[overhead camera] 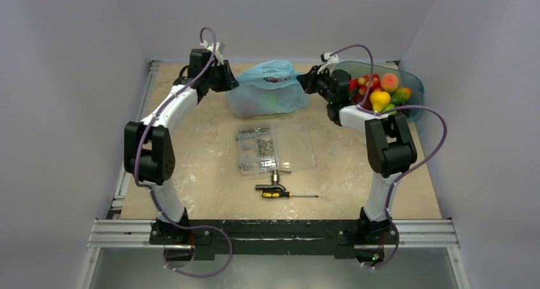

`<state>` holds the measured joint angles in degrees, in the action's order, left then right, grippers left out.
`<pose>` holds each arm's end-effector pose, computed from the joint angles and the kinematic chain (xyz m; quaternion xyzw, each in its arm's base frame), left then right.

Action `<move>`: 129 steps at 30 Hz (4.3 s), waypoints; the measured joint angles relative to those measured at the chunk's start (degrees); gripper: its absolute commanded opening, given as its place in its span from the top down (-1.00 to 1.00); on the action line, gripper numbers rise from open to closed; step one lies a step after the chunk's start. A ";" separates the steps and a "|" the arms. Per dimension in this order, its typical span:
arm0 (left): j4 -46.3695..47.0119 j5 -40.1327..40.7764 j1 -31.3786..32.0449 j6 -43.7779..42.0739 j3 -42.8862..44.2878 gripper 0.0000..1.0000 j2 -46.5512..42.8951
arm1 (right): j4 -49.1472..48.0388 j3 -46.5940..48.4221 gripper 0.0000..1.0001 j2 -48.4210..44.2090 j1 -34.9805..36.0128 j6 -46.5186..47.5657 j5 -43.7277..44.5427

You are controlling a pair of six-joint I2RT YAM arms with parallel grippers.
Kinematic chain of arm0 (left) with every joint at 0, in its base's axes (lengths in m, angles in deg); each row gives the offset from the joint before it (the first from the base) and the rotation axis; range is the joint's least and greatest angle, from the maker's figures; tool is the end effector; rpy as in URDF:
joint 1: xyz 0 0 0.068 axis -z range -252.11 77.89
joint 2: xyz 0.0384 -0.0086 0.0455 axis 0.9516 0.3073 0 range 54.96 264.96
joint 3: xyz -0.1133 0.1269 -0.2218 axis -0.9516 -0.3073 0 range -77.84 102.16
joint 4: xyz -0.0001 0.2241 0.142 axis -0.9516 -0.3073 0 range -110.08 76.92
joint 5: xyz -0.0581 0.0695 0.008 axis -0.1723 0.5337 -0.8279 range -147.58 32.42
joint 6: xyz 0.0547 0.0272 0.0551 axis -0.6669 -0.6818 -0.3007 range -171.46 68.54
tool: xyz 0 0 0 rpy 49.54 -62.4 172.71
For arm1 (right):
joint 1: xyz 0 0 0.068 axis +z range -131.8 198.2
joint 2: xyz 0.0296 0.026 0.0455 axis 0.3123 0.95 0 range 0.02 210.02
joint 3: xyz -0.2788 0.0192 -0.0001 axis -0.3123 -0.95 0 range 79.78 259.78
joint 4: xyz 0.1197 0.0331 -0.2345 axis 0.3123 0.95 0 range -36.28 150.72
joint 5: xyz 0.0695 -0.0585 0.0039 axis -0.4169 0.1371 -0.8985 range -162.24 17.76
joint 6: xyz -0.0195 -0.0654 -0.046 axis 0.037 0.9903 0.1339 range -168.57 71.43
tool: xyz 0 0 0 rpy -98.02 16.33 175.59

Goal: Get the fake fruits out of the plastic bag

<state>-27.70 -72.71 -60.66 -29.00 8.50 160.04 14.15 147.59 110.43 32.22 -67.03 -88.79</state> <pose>0.4522 -0.1107 0.2732 -0.0216 0.8746 -0.2479 0.4161 0.4617 0.1365 0.2354 -0.0712 0.7212 0.2907 0.6247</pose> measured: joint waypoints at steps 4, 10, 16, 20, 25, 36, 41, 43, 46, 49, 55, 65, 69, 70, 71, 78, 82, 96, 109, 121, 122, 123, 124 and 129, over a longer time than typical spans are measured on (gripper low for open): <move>-0.81 0.44 -0.11 -2.34 0.00 -0.24 -1.31 | -0.11 0.00 1.00 0.00 1.11 0.28 -1.66; -0.61 5.51 4.15 -10.10 1.46 -0.33 -4.33 | 0.42 0.02 1.00 0.00 1.29 1.53 -3.76; 6.95 11.30 14.45 -22.99 0.37 -0.62 -5.92 | 1.18 0.48 1.00 0.00 1.25 1.62 -4.31; 14.64 13.64 19.67 -29.75 -5.57 -0.97 -8.59 | 1.25 0.52 1.00 0.00 1.25 1.57 -5.07; 22.77 18.95 24.41 -37.35 -9.40 -1.00 -9.27 | 1.22 0.52 1.00 -0.02 1.25 1.42 -5.64; 23.63 29.38 28.65 -42.23 2.25 -0.02 0.98 | 0.87 0.52 1.00 -0.90 1.51 -0.63 -5.53; 18.25 33.59 27.54 -41.44 5.01 1.00 1.66 | -1.36 0.26 1.00 -1.01 1.79 -5.64 -4.13; 15.15 32.85 25.66 -39.01 5.16 1.00 0.31 | -2.99 -0.42 1.00 -1.01 1.79 -9.75 -3.06; 10.82 28.98 20.76 -32.89 3.28 1.00 -4.09 | -5.53 -1.90 1.00 -0.98 1.42 -16.31 -1.81; 8.02 22.73 13.07 -24.94 -2.32 1.00 -12.22 | -9.57 -3.85 1.00 -0.94 0.68 -23.08 -0.87; 7.34 15.87 7.21 -16.94 -11.69 1.00 -22.82 | -10.99 -4.00 0.60 0.20 0.24 -27.89 -0.98; 6.32 8.11 7.65 -11.34 -13.84 1.00 -21.99 | 16.11 8.22 -0.76 -0.28 4.37 -9.73 3.91; 6.40 5.31 7.54 -9.31 -13.84 1.00 -20.15 | 25.75 14.19 -0.83 -1.86 10.12 0.07 10.71; 6.40 4.85 7.54 -8.98 -13.84 1.00 -19.76 | 27.04 15.56 -0.84 -2.08 11.37 1.97 12.11; 6.38 4.39 7.54 -8.48 -13.86 1.00 -19.34 | 28.20 17.07 -0.84 -2.19 12.70 4.02 13.49; 6.03 2.93 7.54 -8.04 -13.92 1.00 -18.62 | 31.36 25.79 -0.77 -0.50 17.44 16.31 20.52; 5.46 2.89 7.54 -8.07 -13.77 1.00 -18.56 | 32.52 34.45 -0.17 4.96 18.18 18.58 26.62; -7.28 5.11 5.99 -1.40 12.72 1.00 -6.12 | 32.79 56.65 1.00 18.84 17.42 19.47 32.20; -13.64 0.42 -5.09 5.51 30.67 1.00 -3.72 | 29.38 67.12 1.00 17.64 8.37 13.57 31.12; -14.32 -6.12 -5.11 5.55 17.81 1.00 -4.83 | 28.52 45.16 0.17 9.94 8.81 12.17 29.81; -14.43 -6.54 -5.11 5.55 16.06 1.00 -4.96 | 29.11 43.23 0.12 8.94 8.81 12.07 30.21; -14.36 -6.78 -5.11 5.60 14.19 1.00 -5.25 | 30.14 41.53 0.04 7.89 8.79 12.41 30.64; -14.38 -6.91 -5.11 5.75 12.22 1.00 -5.75 | 31.98 40.83 -0.11 7.10 8.79 12.50 30.91; -14.23 -6.95 -5.11 8.26 5.35 0.94 -10.95 | 40.59 41.09 -0.84 3.43 8.72 12.37 33.24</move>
<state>-41.92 -79.66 -65.78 -20.74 13.86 149.09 54.74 188.68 113.86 40.94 -54.66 -55.55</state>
